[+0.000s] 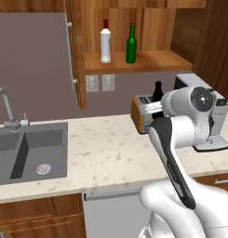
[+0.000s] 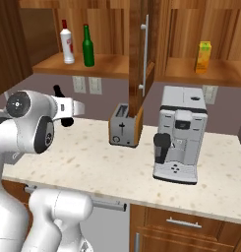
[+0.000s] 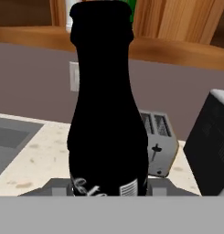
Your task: Sort all alcoholic drinks to one cabinet, and non-alcoholic drinks to the other.
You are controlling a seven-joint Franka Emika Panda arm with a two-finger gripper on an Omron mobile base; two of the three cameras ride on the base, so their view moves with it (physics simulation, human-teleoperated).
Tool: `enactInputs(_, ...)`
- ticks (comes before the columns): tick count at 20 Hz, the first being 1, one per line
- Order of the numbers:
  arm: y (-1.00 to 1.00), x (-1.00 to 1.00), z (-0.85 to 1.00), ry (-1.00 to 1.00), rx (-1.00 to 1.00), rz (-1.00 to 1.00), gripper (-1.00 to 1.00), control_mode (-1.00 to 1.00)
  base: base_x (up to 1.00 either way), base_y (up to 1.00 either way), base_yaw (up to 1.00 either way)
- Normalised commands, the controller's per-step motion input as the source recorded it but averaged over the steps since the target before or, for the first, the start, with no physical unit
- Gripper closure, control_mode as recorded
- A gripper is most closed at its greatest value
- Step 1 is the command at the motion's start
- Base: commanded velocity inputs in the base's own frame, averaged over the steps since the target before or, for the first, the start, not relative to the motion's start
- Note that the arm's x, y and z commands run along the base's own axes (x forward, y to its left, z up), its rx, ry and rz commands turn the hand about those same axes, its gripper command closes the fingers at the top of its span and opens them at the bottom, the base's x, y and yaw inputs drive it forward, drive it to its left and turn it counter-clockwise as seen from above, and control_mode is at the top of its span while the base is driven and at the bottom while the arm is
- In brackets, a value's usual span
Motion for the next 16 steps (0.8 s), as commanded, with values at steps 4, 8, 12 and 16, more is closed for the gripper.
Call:
enactInputs(4,-0.35,-0.38,0.03,0.0,0.0,-0.04,1.0,-1.0,0.0,0.0,0.0)
enactInputs(8,-0.21,-0.35,-0.01,0.0,0.0,0.0,1.0,-1.0,0.0,0.0,0.0)
enactInputs(12,-0.07,-0.28,-0.03,0.0,0.0,0.0,1.0,-1.0,0.0,0.0,0.0)
enactInputs(16,0.0,-0.09,0.0,0.0,0.0,0.0,1.0,1.0,-0.66,-0.14,0.0)
